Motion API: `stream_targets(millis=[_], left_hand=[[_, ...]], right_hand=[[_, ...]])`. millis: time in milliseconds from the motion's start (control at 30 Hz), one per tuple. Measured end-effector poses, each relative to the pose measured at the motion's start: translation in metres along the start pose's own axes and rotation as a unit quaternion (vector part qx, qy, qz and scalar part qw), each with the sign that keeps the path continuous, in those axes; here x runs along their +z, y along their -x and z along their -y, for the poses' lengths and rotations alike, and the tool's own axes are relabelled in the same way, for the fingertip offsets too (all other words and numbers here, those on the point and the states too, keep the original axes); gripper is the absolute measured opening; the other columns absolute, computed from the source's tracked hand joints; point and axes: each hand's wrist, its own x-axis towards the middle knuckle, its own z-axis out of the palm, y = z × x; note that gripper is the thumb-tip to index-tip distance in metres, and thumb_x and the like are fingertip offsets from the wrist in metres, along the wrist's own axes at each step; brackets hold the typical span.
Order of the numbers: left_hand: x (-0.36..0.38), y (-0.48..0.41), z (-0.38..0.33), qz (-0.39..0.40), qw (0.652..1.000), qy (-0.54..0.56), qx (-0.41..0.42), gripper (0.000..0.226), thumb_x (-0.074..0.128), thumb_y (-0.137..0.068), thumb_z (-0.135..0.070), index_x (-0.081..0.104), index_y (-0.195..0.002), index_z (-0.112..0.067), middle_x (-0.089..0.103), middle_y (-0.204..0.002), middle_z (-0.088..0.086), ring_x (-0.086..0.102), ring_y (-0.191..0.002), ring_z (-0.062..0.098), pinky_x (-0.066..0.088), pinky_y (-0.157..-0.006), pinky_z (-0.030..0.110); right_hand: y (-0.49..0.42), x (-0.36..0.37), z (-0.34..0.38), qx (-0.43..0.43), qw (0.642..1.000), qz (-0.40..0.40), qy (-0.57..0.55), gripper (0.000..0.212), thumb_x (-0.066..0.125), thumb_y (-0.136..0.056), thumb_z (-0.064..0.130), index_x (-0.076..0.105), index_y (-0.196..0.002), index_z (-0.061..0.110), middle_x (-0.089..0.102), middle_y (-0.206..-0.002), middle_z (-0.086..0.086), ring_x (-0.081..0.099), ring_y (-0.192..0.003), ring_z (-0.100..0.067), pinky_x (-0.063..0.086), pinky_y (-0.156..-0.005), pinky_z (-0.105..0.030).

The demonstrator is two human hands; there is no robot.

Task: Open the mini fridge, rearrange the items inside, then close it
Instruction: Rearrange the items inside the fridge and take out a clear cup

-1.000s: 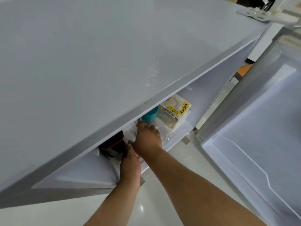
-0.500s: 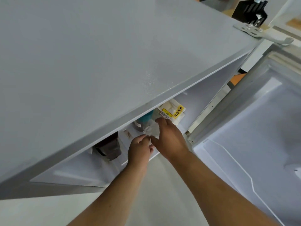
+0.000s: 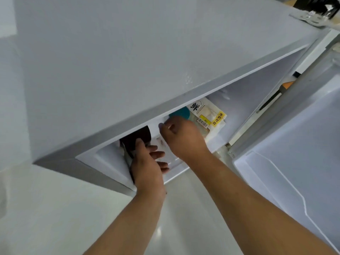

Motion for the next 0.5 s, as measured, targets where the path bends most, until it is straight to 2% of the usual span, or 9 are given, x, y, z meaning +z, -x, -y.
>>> stream_targets(millis=[67, 133, 200, 300, 367, 433, 500], left_hand=[[0.0, 0.003, -0.007, -0.015, 0.999, 0.028, -0.034, 0.064, 0.044, -0.093, -0.07, 0.074, -0.098, -0.014, 0.077, -0.075, 0.0, 0.067, -0.052, 0.016, 0.054, -0.046, 0.027], [0.004, 0.005, -0.012, -0.014, 0.998, 0.052, -0.037, 0.059, 0.045, -0.097, -0.064, 0.073, -0.104, -0.013, 0.078, -0.076, -0.001, 0.068, -0.051, 0.015, 0.053, -0.045, 0.026], [0.009, 0.007, -0.018, -0.009, 0.998, 0.062, -0.026, 0.05, 0.045, -0.102, -0.054, 0.07, -0.111, -0.012, 0.08, -0.084, 0.003, 0.068, -0.051, 0.014, 0.053, -0.045, 0.024], [0.017, 0.012, -0.023, 0.009, 0.999, 0.039, -0.007, 0.04, 0.045, -0.105, -0.043, 0.069, -0.101, -0.013, 0.08, -0.086, 0.007, 0.064, -0.046, 0.012, 0.052, -0.043, 0.023], [0.027, 0.015, -0.021, 0.027, 1.0, 0.012, 0.008, 0.038, 0.047, -0.104, -0.043, 0.069, -0.103, -0.012, 0.08, -0.084, 0.007, 0.063, -0.045, 0.013, 0.052, -0.044, 0.024], [0.038, 0.018, -0.017, 0.049, 0.999, -0.004, -0.006, 0.038, 0.048, -0.104, -0.044, 0.067, -0.109, -0.011, 0.078, -0.074, 0.002, 0.062, -0.043, 0.014, 0.053, -0.043, 0.024], [0.047, 0.017, -0.008, 0.073, 0.997, 0.0, -0.04, 0.036, 0.047, -0.104, -0.042, 0.067, -0.111, -0.013, 0.076, -0.067, -0.004, 0.061, -0.041, 0.012, 0.053, -0.043, 0.023]], right_hand=[[-0.012, 0.008, 0.027, 0.023, 0.994, 0.103, -0.016, 0.037, 0.055, -0.098, 0.052, 0.067, -0.094, 0.018, 0.069, -0.079, 0.001, 0.064, -0.07, -0.017, 0.051, -0.063, -0.029], [-0.018, 0.015, 0.042, 0.023, 0.987, 0.16, -0.021, 0.04, 0.054, -0.1, 0.047, 0.065, -0.104, 0.009, 0.072, -0.091, -0.01, 0.068, -0.082, -0.028, 0.056, -0.077, -0.041], [-0.019, 0.014, 0.047, 0.022, 0.983, 0.175, -0.045, 0.037, 0.052, -0.103, 0.039, 0.061, -0.11, 0.004, 0.071, -0.101, -0.016, 0.067, -0.092, -0.033, 0.054, -0.086, -0.048], [-0.02, 0.0, 0.042, 0.011, 0.984, 0.176, -0.032, 0.036, 0.047, -0.106, 0.03, 0.062, -0.109, -0.004, 0.069, -0.102, -0.022, 0.067, -0.093, -0.038, 0.054, -0.086, -0.051], [-0.022, -0.012, 0.031, 0.041, 0.985, 0.146, -0.081, 0.036, 0.05, -0.104, 0.029, 0.065, -0.105, -0.003, 0.07, -0.096, -0.023, 0.069, -0.088, -0.039, 0.056, -0.082, -0.052], [-0.025, -0.02, 0.017, 0.057, 0.989, 0.104, -0.083, 0.033, 0.055, -0.101, 0.032, 0.068, -0.095, 0.002, 0.071, -0.086, -0.018, 0.069, -0.076, -0.03, 0.057, -0.067, -0.04], [-0.03, -0.02, 0.002, 0.05, 0.996, 0.07, 0.001, 0.029, 0.057, -0.1, 0.035, 0.061, -0.083, 0.012, 0.066, -0.074, -0.007, 0.059, -0.061, -0.016, 0.041, -0.049, -0.027]])
